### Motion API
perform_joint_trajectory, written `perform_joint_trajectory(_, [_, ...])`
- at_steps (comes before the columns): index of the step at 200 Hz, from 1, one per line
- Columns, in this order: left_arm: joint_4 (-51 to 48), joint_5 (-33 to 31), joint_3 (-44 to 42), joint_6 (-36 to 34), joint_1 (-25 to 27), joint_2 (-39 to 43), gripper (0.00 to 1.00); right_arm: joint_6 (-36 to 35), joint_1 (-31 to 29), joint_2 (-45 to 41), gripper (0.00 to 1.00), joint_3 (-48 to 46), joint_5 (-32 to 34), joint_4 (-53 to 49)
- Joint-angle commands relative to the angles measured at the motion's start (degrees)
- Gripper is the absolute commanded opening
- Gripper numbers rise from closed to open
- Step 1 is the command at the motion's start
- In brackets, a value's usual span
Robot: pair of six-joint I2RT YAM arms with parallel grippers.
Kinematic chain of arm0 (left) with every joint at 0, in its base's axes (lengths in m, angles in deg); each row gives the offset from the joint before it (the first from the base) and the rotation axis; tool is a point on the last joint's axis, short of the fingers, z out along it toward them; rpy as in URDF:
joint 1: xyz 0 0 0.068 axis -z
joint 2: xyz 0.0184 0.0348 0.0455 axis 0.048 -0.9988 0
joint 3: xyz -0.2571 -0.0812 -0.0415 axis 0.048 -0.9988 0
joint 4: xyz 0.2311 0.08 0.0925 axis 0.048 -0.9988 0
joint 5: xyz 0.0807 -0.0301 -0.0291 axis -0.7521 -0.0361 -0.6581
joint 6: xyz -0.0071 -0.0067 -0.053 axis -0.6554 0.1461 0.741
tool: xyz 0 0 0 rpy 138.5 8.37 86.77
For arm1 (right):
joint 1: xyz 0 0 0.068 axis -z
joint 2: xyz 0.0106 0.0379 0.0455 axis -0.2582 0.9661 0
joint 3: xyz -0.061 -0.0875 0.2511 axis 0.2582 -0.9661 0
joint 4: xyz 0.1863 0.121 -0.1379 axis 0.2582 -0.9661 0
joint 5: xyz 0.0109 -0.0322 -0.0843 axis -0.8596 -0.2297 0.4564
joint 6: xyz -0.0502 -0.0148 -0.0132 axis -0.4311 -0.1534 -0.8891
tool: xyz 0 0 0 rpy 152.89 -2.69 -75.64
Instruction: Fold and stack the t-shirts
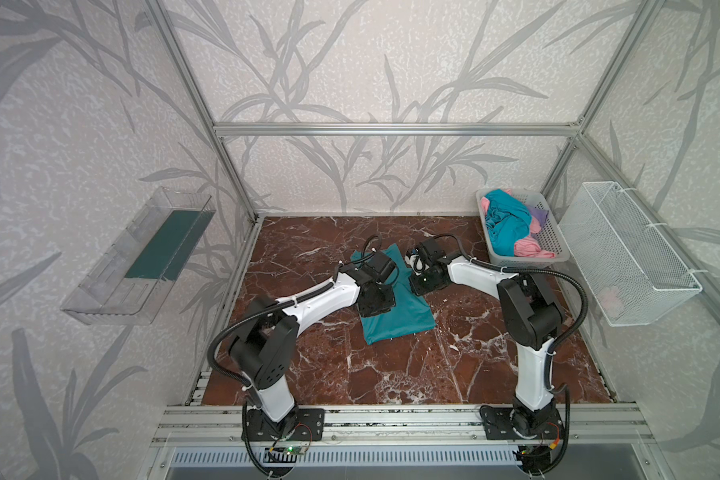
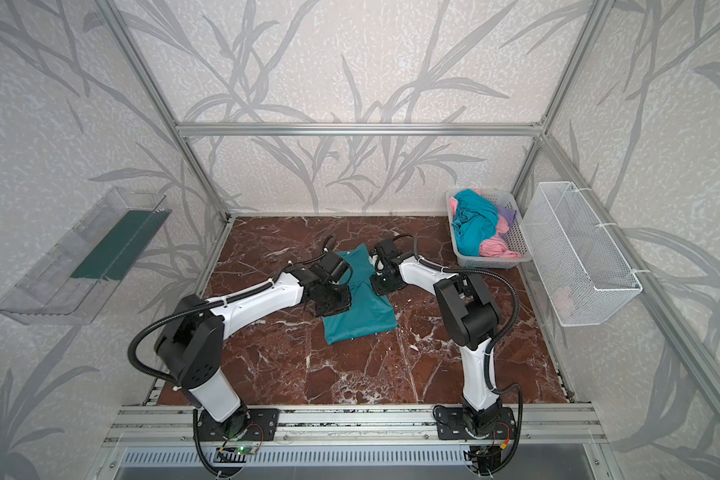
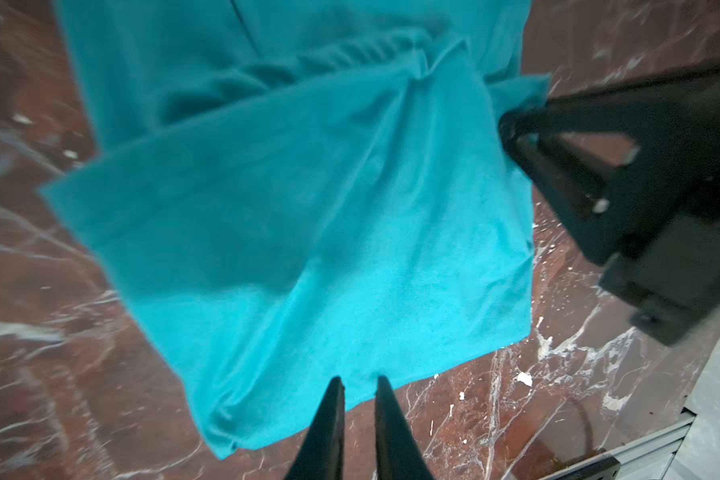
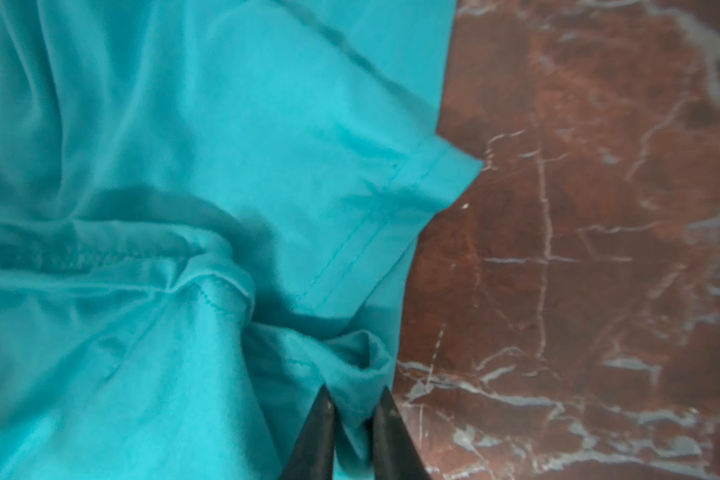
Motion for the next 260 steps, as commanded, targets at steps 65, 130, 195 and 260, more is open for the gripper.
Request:
perform_joint_trajectory(65, [3.5, 1.6, -9.4, 3.0, 0.7, -4.6, 0.15, 6.7, 4.1, -1.7, 0.04, 0.4, 3.6, 0.1])
perform_joint_trajectory(130, [3.5, 2.0, -12.0, 3.0, 0.7, -4.8, 0.15, 7.5, 5.0, -3.0, 0.29, -0.8, 2.1, 0.0])
perform_joint_trajectory(195, [-2.7, 1.9, 3.1, -1.5, 0.4, -4.8, 0.21, 4.8, 1.8, -10.5, 0.21, -2.0, 3.5, 0.4])
perform_joint_trajectory(260, [-1.8, 2.3, 8.7, -2.3, -2.8, -7.0, 0.21, 6.3, -3.9, -7.6, 0.01, -3.6, -8.8, 4.2])
